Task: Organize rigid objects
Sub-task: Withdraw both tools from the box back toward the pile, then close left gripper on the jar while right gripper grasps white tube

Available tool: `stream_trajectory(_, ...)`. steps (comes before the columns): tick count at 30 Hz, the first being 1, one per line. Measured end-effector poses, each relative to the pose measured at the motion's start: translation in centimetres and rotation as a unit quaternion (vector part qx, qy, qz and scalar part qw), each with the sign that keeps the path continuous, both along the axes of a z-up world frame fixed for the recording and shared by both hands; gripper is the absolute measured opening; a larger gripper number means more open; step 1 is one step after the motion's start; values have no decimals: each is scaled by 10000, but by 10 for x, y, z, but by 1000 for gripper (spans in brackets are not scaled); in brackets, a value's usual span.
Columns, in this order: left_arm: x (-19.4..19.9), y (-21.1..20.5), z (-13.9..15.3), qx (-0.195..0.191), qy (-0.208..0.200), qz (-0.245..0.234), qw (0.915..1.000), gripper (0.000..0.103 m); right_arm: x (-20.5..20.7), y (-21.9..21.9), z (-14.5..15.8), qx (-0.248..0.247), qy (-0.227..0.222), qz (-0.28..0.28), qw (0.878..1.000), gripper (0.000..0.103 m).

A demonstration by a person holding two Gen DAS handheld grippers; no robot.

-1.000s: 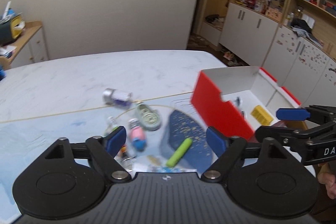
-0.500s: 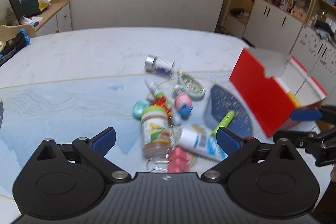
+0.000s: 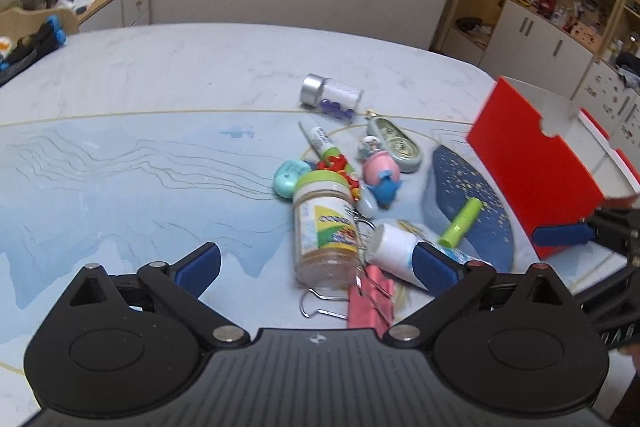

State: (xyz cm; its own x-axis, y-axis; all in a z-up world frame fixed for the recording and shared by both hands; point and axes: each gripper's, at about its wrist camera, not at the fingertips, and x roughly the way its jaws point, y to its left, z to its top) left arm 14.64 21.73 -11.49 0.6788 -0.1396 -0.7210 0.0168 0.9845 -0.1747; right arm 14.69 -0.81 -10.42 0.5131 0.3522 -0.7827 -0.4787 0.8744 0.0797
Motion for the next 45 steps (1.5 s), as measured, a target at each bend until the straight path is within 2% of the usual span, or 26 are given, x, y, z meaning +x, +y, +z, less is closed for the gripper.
stream_trajectory(4, 16, 2, -8, -35, 237, 139, 9996, 103, 9, 12, -9, -176, 6, 263, 9995, 87)
stream_trajectory(9, 29, 2, -14, -13, 310, 150, 9994, 103, 21, 21, -22, -296, 154, 493, 9982, 79)
stream_trajectory(14, 43, 4, -21, 6, 449, 204, 9988, 103, 25, 27, -30, -328, 302, 705, 9965, 74)
stream_trajectory(17, 51, 7, -26, -139, 574, 171, 9981, 103, 25, 35, -32, -406, 280, 896, 9948, 71)
stream_trajectory(22, 62, 9, -34, -134, 714, 157, 9972, 102, 22, 48, -32, -494, 208, 1193, 9914, 67)
stream_trajectory(26, 65, 7, -38, -17, 705, 41, 9975, 101, 21, 53, -34, -467, 261, 1289, 9902, 55)
stream_trajectory(31, 65, 0, -37, 85, 628, -125, 9979, 85, 18, 58, -37, -617, 218, 1247, 9900, 47)
stream_trajectory(34, 64, -6, -37, 194, 582, -229, 9979, 75, 19, 57, -36, -548, 264, 1105, 9920, 42)
stream_trajectory(36, 63, -9, -35, 167, 558, -330, 9978, 60, 19, 57, -36, -527, 275, 1030, 9929, 42)
stream_trajectory(39, 61, -16, -33, 204, 508, -458, 9974, 46, 17, 56, -35, -530, 242, 935, 9939, 42)
stream_trajectory(45, 58, -21, -30, 352, 516, -442, 9971, 45, 16, 48, -29, -332, 296, 712, 9965, 42)
